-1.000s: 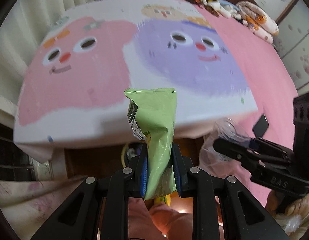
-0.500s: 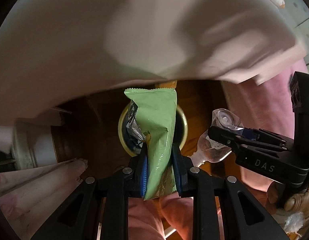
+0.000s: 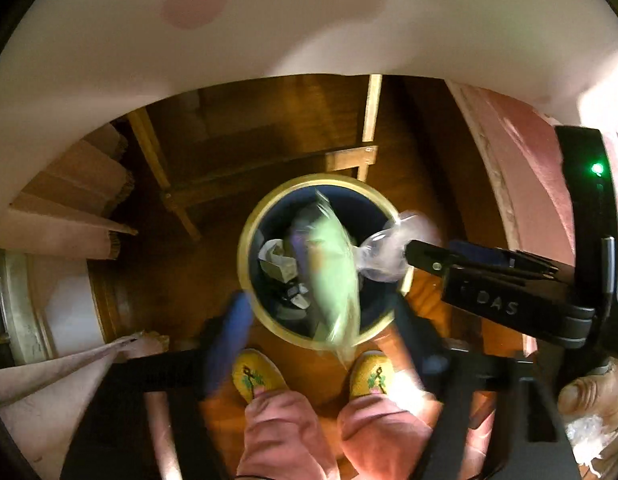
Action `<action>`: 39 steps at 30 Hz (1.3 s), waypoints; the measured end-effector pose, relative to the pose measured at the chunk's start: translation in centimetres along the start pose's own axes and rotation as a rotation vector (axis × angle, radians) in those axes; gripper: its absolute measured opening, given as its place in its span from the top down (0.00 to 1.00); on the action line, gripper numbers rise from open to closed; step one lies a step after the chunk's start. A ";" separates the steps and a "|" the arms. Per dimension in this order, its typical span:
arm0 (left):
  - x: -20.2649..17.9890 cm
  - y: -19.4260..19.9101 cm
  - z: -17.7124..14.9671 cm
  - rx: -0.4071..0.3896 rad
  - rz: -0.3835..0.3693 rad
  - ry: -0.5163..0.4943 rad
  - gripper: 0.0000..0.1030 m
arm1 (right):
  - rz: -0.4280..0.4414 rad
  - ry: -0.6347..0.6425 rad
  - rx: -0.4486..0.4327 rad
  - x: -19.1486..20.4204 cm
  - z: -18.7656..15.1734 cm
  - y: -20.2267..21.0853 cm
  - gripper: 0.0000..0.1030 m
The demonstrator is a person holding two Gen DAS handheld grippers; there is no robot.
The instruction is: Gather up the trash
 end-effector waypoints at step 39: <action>-2.2 37.8 -3.1 -0.374 0.154 0.150 0.13 | -0.040 0.206 -0.247 10.7 -5.9 30.3 0.34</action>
Point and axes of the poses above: each gripper's, at about its wrist camera, not at the fingertips, and y roughly against the way its jaws point, x to its left, z to its top, the point moved 1 cm from there along -y, roughly the way its jaws point, and after that the axes turned 8 degrees about x, right-handed, at the moved point
